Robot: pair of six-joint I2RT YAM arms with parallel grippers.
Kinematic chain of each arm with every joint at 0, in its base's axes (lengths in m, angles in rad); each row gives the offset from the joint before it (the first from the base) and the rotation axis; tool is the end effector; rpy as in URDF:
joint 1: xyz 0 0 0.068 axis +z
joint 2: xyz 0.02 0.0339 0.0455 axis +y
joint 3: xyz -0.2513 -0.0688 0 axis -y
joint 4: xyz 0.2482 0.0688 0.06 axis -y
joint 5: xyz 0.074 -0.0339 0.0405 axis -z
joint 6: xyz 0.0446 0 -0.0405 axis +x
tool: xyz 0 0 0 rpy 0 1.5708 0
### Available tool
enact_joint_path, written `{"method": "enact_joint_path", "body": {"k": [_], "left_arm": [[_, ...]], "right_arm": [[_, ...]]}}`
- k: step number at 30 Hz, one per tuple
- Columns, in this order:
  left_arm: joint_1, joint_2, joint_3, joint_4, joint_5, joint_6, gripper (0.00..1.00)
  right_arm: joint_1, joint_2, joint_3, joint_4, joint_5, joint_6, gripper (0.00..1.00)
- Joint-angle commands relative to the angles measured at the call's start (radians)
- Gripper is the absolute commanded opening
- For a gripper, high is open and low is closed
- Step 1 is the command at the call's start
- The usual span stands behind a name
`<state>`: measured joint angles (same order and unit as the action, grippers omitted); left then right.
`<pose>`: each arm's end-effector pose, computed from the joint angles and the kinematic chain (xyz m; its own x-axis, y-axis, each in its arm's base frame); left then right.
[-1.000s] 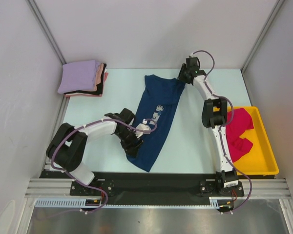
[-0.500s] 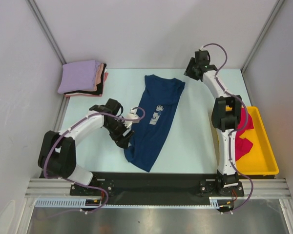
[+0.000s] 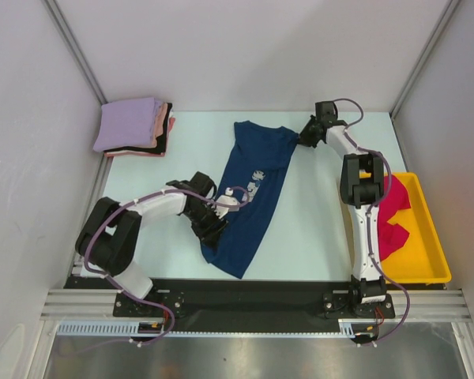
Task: Fold and stack the t-shirts
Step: Fold the tshirt
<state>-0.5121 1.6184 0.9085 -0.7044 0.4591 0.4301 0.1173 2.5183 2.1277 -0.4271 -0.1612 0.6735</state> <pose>0.2318 -0.1530 0.1357 -0.5744 0.7517 -0.3242 0.8130 0.4777 -0.3329 0.5524 0.0723 0.1351 -0.7064 0.5367 -0.4615 0.2764 0.8094 0.5181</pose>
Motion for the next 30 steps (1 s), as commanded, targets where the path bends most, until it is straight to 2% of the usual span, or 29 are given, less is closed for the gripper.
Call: {"method": "enact_joint_path", "body": {"k": [1,3,6,9,11,12,13,14,15,16,19,21,24,25,27,28,29,30], "left_arm": [[-0.032,0.029,0.01,0.01,0.156,0.03,0.56],[-0.067,0.043,0.016,0.003,0.285,0.045,0.55],[-0.12,0.06,0.01,0.066,0.409,0.033,0.56],[-0.131,0.067,-0.008,0.194,0.414,-0.064,0.6],[-0.134,0.086,0.017,0.207,0.464,-0.105,0.63],[-0.135,0.081,0.012,0.259,0.476,-0.131,0.66],[-0.135,0.075,0.001,0.276,0.489,-0.167,0.69],[-0.135,0.074,-0.002,0.281,0.484,-0.169,0.7],[-0.134,0.072,-0.002,0.246,0.471,-0.159,0.7],[-0.131,0.071,0.001,0.215,0.457,-0.122,0.71],[-0.091,0.046,0.016,0.056,0.429,-0.024,0.71],[-0.054,0.008,0.053,-0.086,0.405,0.026,0.71],[-0.023,-0.055,0.131,-0.284,0.357,0.174,0.71],[-0.022,-0.08,0.142,-0.317,0.328,0.238,0.71],[-0.022,-0.154,0.126,-0.378,0.233,0.3,0.7],[-0.023,-0.184,0.094,-0.388,0.204,0.35,0.7],[-0.025,-0.213,0.072,-0.389,0.163,0.37,0.69],[-0.025,-0.291,0.05,-0.368,0.127,0.392,0.68]], "right_arm": [[0.012,0.085,0.104,0.039,-0.095,0.064,0.06],[0.015,0.125,0.164,0.031,-0.1,0.089,0.0],[0.013,0.207,0.274,0.083,-0.121,0.176,0.0],[0.016,0.267,0.359,0.175,-0.136,0.273,0.0],[0.018,0.304,0.438,0.186,-0.117,0.302,0.0],[0.018,0.309,0.449,0.185,-0.107,0.304,0.02],[0.015,0.304,0.451,0.186,-0.089,0.302,0.14],[0.006,0.284,0.445,0.186,-0.087,0.298,0.21],[-0.002,0.266,0.421,0.182,-0.087,0.281,0.27],[-0.01,0.246,0.402,0.182,-0.086,0.265,0.39],[-0.042,0.143,0.332,0.159,-0.067,0.198,0.51],[-0.063,0.055,0.311,0.086,-0.051,0.147,0.52],[-0.071,-0.076,0.181,0.012,0.005,0.058,0.53],[-0.071,-0.198,0.105,0.017,0.04,0.04,0.54],[-0.056,-0.33,-0.151,0.065,0.069,0.005,0.54],[-0.047,-0.443,-0.228,0.071,0.08,-0.006,0.54],[-0.035,-0.507,-0.374,0.065,0.091,-0.034,0.54],[-0.024,-0.565,-0.444,0.036,0.104,-0.044,0.54]]}}
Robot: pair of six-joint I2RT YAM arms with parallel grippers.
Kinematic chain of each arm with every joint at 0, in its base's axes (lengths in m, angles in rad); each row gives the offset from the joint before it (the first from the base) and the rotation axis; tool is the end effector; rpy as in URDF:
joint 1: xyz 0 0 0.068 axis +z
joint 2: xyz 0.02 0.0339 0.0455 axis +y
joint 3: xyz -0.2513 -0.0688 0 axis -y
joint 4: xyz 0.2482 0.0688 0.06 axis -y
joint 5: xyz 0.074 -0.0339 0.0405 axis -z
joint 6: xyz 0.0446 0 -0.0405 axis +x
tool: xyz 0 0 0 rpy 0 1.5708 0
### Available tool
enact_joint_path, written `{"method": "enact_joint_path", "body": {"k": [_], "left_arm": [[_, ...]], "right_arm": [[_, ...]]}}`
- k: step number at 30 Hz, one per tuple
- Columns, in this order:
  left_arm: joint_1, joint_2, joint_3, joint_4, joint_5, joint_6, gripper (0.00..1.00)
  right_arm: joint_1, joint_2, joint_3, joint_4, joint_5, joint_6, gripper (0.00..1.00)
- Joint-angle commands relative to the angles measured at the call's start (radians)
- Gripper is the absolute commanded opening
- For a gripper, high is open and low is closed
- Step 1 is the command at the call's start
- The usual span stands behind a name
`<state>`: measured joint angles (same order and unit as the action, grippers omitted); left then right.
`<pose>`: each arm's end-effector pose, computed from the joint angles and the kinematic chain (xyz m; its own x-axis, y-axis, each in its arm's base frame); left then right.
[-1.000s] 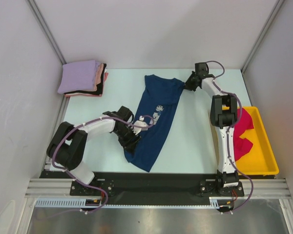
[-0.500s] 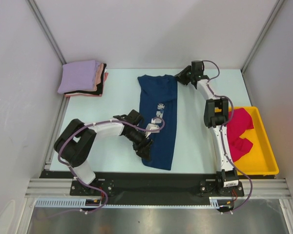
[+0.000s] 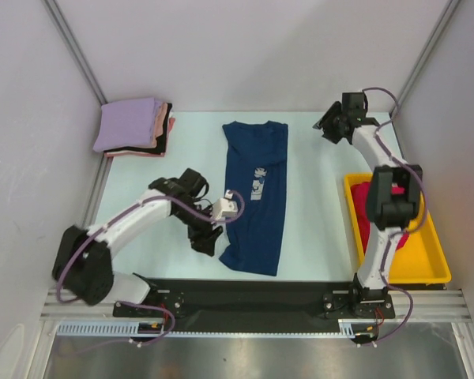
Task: Fold and stack the t-shirts
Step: Fold the tshirt
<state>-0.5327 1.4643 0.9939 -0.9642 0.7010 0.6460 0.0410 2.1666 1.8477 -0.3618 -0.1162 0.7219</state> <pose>0.2063 -0.1550 0.1973 -0.4024 0.7713 -0.4931 0.8839 0.1872 -0.4285 0.5068 0.0260 0.2262 -0.5583 0.6340 -0.5351 0.3174 0.7591 0.5683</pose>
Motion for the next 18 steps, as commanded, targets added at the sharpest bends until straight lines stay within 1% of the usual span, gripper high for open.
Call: {"method": "enact_joint_path", "body": {"k": [1,2,3,4,5,6,7,8,9,10,11,12,13,14,15,16,18], "left_arm": [[-0.004,-0.177,-0.079,-0.088,-0.179,0.222,0.68],[-0.007,-0.232,-0.102,-0.032,-0.198,0.253,0.69],[-0.012,-0.283,-0.127,-0.015,-0.201,0.311,0.72],[-0.016,-0.392,-0.18,0.005,-0.186,0.475,0.73],[-0.027,-0.444,-0.213,0.06,-0.175,0.565,0.75],[-0.033,-0.494,-0.248,0.102,-0.163,0.645,0.8],[-0.042,-0.581,-0.321,0.154,-0.15,0.761,0.82],[-0.065,-0.608,-0.355,0.244,-0.129,0.809,0.82],[-0.084,-0.627,-0.386,0.284,-0.124,0.877,0.83],[-0.104,-0.633,-0.424,0.32,-0.124,0.886,0.83],[-0.143,-0.618,-0.435,0.375,-0.135,0.885,0.83],[-0.163,-0.601,-0.44,0.387,-0.138,0.858,0.82],[-0.177,-0.582,-0.439,0.4,-0.143,0.834,0.82],[-0.2,-0.543,-0.436,0.418,-0.147,0.778,0.79],[-0.21,-0.526,-0.436,0.427,-0.15,0.749,0.79],[-0.217,-0.512,-0.439,0.436,-0.155,0.726,0.78],[-0.233,-0.498,-0.448,0.433,-0.164,0.718,0.78]], "right_arm": [[0.081,-0.326,-0.235,-0.04,0.061,-0.104,0.54],[0.097,-0.382,-0.389,-0.063,0.058,-0.114,0.54],[0.114,-0.431,-0.457,-0.071,0.049,-0.119,0.54],[0.159,-0.494,-0.535,-0.075,0.046,-0.121,0.54],[0.186,-0.58,-0.597,-0.1,0.044,-0.127,0.54],[0.221,-0.623,-0.692,-0.124,0.038,-0.128,0.54],[0.25,-0.657,-0.729,-0.15,0.042,-0.125,0.54],[0.316,-0.719,-0.764,-0.175,0.043,-0.118,0.54],[0.347,-0.746,-0.847,-0.199,0.017,-0.098,0.53],[0.376,-0.772,-0.881,-0.213,0.01,-0.078,0.52],[0.442,-0.824,-0.924,-0.224,-0.003,-0.053,0.52],[0.473,-0.85,-0.958,-0.226,-0.026,-0.032,0.52],[0.511,-0.879,-1.031,-0.218,-0.034,0.028,0.52],[0.58,-0.919,-1.063,-0.182,-0.049,0.057,0.51],[0.623,-0.935,-1.096,-0.158,-0.054,0.086,0.51],[0.658,-0.941,-1.154,-0.131,-0.059,0.143,0.51],[0.727,-0.932,-1.192,-0.066,-0.103,0.192,0.52]]}}
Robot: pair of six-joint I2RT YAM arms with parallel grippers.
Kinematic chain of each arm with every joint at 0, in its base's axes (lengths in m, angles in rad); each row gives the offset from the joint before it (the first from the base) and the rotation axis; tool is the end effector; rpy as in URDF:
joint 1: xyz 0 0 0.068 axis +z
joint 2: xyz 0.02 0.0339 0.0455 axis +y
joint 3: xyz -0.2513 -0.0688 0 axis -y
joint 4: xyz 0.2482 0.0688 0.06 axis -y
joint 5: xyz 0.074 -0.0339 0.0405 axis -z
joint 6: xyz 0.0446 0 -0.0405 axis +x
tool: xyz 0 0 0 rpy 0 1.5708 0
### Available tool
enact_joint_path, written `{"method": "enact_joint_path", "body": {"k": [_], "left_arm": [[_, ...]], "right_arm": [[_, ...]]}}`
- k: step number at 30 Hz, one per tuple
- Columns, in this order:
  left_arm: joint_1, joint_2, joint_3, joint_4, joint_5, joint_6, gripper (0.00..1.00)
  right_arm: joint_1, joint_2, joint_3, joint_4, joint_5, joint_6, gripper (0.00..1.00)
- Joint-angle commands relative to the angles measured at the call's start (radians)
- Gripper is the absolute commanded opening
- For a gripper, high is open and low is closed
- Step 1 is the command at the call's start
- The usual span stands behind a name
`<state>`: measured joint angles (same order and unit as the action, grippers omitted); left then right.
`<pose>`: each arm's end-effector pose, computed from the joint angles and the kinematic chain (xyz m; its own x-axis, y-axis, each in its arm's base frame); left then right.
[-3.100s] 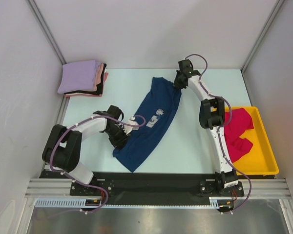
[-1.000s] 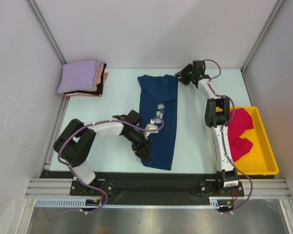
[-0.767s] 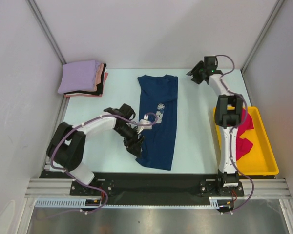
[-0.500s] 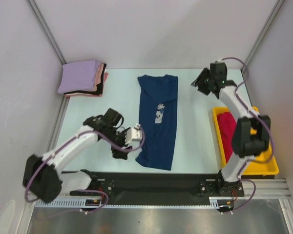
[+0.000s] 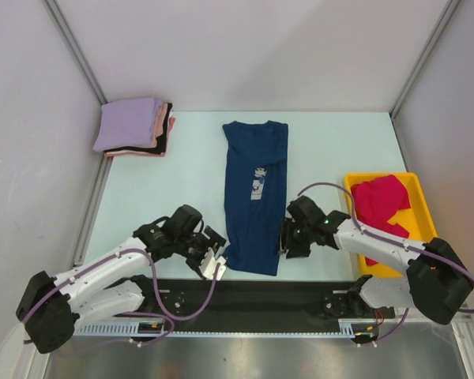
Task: Fold and stack the t-shirts
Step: Fold the tshirt
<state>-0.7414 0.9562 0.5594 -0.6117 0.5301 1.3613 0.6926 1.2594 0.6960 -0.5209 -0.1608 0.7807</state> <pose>0.1228 -0.1430 0.1831 0.6346 0.5632 -0.5293 0.7728 -0.4644 0.4325 0.1802 0.1588 0.1666 -0.9674 0.1000 -0.2325 -0.0099 0.9030 0.4296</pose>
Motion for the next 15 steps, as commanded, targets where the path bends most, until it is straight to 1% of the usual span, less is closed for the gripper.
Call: {"method": "enact_joint_path", "body": {"k": [1,3,6,7,8,9,13,15], "left_arm": [[-0.026,0.007,-0.027,0.072,0.007,0.005,0.77],[-0.03,-0.011,-0.053,0.049,0.011,0.04,0.78],[-0.039,-0.03,-0.087,0.049,0.01,0.07,0.79],[-0.041,-0.033,-0.105,0.061,0.007,0.062,0.79],[-0.042,-0.031,-0.11,0.082,0.005,0.055,0.79],[-0.042,-0.027,-0.115,0.09,0.007,0.047,0.79],[-0.052,0.007,-0.096,0.092,0.004,0.015,0.79],[-0.067,0.029,-0.081,0.095,-0.001,-0.031,0.77]], "right_arm": [[0.088,-0.011,-0.056,0.113,-0.075,0.156,0.51],[0.145,0.001,-0.078,0.14,-0.062,0.201,0.51],[0.176,0.038,-0.084,0.168,-0.045,0.216,0.5],[0.18,0.064,-0.088,0.183,-0.046,0.219,0.41],[0.182,0.077,-0.092,0.196,-0.048,0.226,0.35],[0.18,0.09,-0.093,0.2,-0.048,0.227,0.24],[0.179,0.092,-0.125,0.161,-0.036,0.229,0.0],[0.176,0.049,-0.157,0.112,-0.02,0.224,0.0]]}}
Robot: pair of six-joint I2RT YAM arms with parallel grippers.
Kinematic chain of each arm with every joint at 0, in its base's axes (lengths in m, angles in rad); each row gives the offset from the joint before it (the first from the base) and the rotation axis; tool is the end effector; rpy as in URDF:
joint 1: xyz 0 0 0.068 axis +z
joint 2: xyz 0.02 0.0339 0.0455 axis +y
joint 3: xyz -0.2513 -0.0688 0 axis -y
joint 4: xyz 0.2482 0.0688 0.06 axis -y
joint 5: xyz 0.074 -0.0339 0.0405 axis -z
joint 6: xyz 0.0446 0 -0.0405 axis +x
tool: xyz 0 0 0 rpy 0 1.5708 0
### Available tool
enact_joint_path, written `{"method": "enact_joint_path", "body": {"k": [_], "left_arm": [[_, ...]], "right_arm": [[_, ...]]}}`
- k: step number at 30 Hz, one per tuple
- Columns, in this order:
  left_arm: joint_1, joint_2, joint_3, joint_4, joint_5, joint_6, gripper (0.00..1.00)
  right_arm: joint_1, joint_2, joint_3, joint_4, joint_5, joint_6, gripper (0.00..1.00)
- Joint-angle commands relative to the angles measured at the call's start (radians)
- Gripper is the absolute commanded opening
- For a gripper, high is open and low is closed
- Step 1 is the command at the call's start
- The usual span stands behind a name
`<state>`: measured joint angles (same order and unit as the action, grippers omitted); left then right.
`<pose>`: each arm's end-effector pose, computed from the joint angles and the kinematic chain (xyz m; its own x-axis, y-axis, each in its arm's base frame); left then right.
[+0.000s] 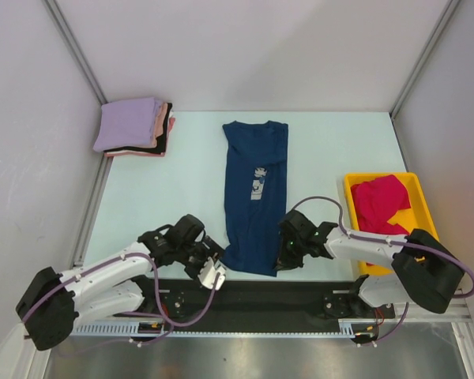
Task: Fold and stack the t-shirts
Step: Fold the tshirt
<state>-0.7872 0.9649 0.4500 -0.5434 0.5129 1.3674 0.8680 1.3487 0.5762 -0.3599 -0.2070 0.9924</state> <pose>0.1100 -0.1414 0.1517 0.6466 0.5601 -0.5179 0.7615 -0.5148 0.3939 0.1444 0.1846 0.1218 -0.9924 0.0962 -0.0762 0.0510 0.8879 0.4572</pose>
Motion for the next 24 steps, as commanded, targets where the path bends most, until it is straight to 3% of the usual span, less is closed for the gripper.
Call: {"method": "enact_joint_path", "body": {"k": [1,8,11,15,18,24], "left_arm": [[-0.033,0.026,0.032,0.026,0.012,-0.054,0.76],[-0.345,-0.008,-0.06,0.196,-0.229,-0.312,0.72],[-0.351,-0.005,-0.048,0.235,-0.24,-0.402,0.73],[-0.351,0.02,-0.068,0.318,-0.281,-0.369,0.75],[-0.353,0.055,-0.07,0.381,-0.287,-0.341,0.74],[-0.368,0.098,-0.094,0.375,-0.267,-0.329,0.64]], "right_arm": [[0.002,-0.06,-0.048,-0.069,0.032,0.011,0.0],[-0.02,-0.19,-0.122,-0.186,0.027,-0.034,0.0],[-0.03,-0.198,-0.115,-0.174,0.018,-0.07,0.0],[-0.029,-0.18,-0.079,-0.158,0.006,-0.097,0.29],[-0.029,-0.19,-0.064,-0.217,0.035,-0.116,0.38],[-0.003,-0.215,-0.088,-0.192,0.035,-0.084,0.39]]}}
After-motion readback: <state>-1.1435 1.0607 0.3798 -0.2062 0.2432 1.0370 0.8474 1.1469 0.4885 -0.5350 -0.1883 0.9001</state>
